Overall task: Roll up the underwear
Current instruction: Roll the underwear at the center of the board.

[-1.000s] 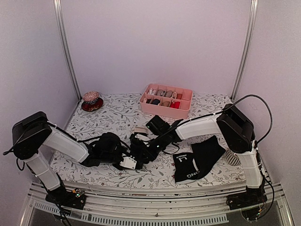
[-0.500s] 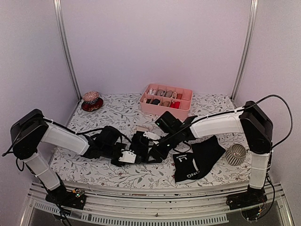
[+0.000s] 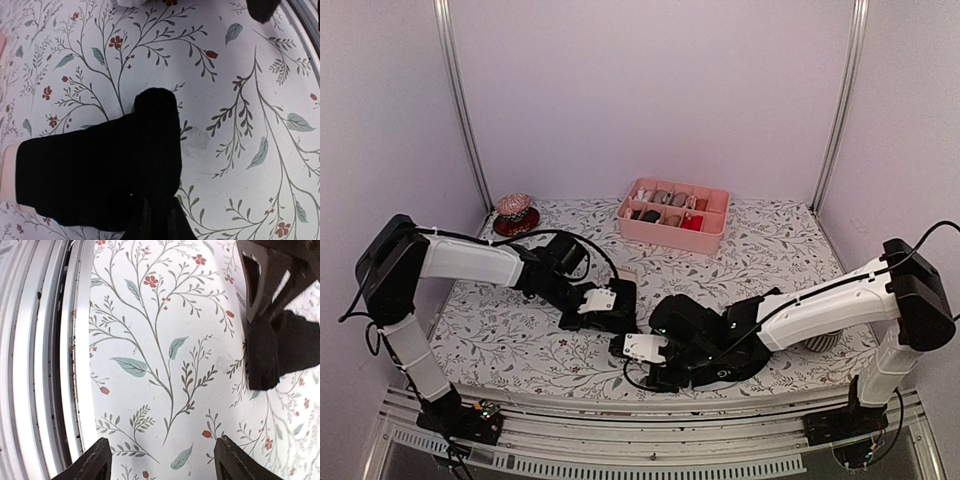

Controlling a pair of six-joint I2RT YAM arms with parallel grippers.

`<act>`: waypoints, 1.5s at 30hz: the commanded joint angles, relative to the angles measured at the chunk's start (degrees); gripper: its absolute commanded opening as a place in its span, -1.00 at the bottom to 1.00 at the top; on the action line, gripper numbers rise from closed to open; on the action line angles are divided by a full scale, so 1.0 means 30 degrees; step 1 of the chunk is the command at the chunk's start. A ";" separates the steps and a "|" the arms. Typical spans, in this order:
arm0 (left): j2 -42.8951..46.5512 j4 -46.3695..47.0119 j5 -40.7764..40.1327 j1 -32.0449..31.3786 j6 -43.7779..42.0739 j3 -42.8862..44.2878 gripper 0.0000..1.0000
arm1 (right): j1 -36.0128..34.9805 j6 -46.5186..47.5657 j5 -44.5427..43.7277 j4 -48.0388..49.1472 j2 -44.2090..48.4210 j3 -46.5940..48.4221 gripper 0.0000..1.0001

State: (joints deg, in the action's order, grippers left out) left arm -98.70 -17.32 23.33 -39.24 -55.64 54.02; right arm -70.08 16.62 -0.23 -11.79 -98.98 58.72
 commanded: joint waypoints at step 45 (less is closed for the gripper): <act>-0.9332 -1.1718 0.7061 0.3413 0.0464 0.8786 -0.71 | 0.0818 0.9096 -0.6347 0.5693 -0.8319 0.5048 -0.65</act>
State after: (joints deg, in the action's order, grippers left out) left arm -124.53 -50.68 47.55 -29.54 -53.58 80.64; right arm -68.42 46.04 -21.91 8.84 -122.34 71.37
